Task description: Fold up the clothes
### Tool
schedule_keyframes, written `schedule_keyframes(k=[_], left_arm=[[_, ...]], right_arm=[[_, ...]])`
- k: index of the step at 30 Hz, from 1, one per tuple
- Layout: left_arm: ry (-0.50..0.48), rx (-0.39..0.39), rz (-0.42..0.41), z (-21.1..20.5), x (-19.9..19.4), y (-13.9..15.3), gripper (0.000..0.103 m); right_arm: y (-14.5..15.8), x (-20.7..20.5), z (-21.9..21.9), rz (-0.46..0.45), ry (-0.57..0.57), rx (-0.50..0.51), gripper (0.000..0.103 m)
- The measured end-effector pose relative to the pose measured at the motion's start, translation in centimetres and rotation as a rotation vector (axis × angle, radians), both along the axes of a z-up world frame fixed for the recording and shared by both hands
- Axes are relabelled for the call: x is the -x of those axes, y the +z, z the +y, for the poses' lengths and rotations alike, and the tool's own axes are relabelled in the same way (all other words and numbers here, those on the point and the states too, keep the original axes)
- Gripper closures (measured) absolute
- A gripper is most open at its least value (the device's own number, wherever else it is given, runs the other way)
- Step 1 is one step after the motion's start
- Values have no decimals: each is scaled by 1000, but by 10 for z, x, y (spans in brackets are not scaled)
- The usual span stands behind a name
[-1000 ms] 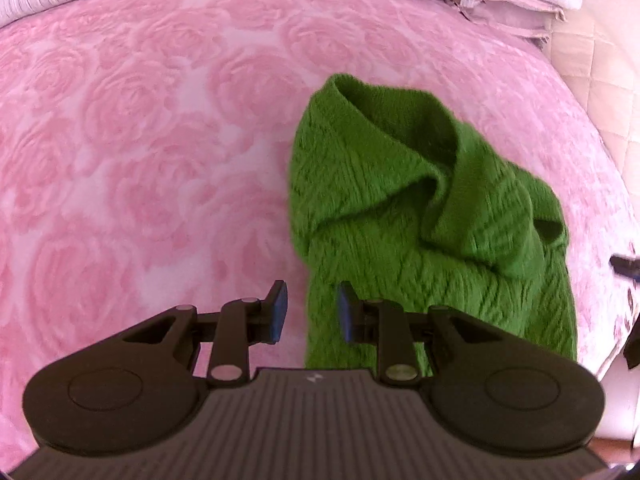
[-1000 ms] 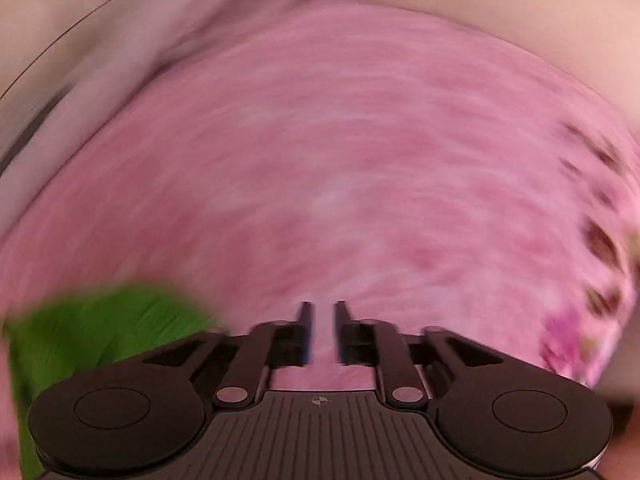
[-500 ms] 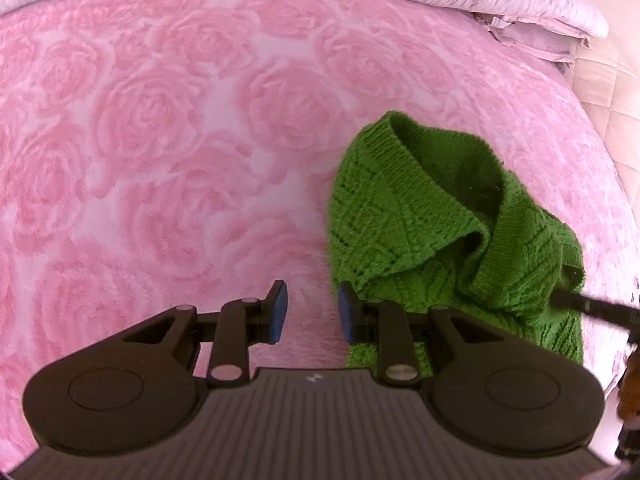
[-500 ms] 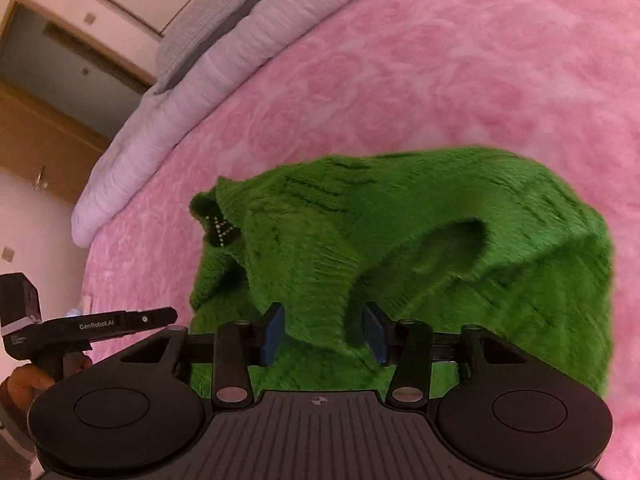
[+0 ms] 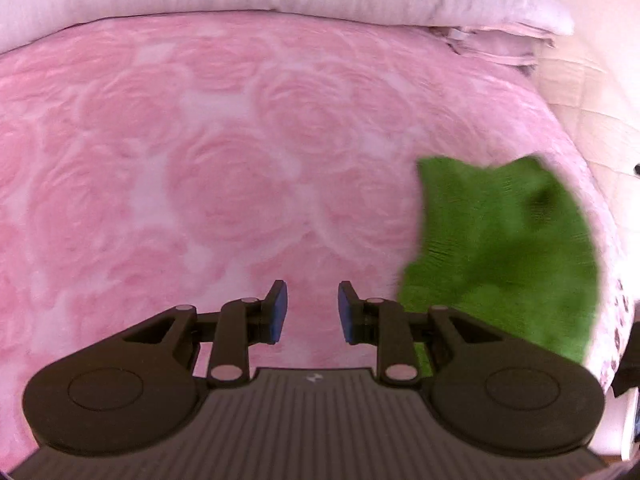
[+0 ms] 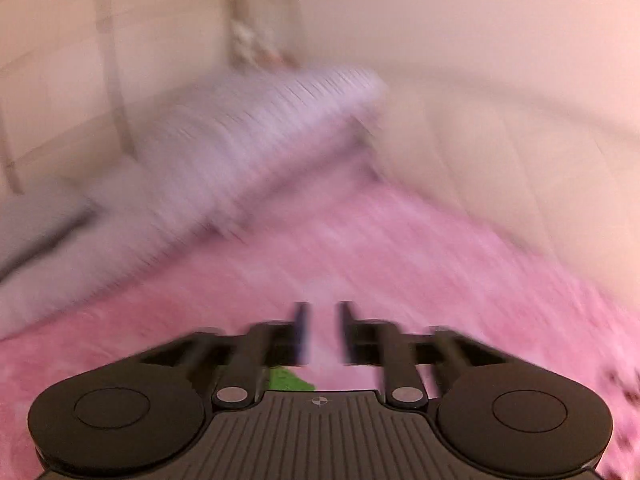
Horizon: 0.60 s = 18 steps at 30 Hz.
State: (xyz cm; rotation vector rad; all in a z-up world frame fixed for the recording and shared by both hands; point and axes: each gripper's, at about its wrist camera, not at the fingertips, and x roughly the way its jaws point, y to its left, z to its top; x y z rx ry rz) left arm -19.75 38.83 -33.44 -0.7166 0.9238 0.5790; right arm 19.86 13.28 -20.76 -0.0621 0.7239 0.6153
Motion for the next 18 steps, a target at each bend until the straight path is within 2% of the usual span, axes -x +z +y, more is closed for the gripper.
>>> schedule_keyframes(k=[1, 4, 7, 9, 11, 13, 15, 18], left_arm=[[-12, 14, -1, -3, -3, -4, 80], [-33, 64, 35, -14, -2, -23, 80], [-32, 115, 97, -30, 15, -42, 80], [-21, 154, 125, -42, 32, -52, 80], [-15, 210, 131, -55, 49, -60, 80], [-14, 264, 101, -69, 65, -63, 80], [-23, 301, 44, -79, 74, -64, 79], [-25, 331, -43, -88, 74, -72, 76]], right_arm=[[-10, -1, -13, 72, -12, -10, 42], [-50, 15, -50, 306, -23, 6, 42], [-97, 59, -99, 551, -43, 53, 42], [-121, 96, -126, 677, -55, 93, 42], [-135, 131, -152, 759, -72, 104, 42], [-144, 155, -170, 825, -91, 84, 42], [-149, 172, -185, 869, -109, 29, 42], [-153, 181, -196, 888, -157, -61, 42]])
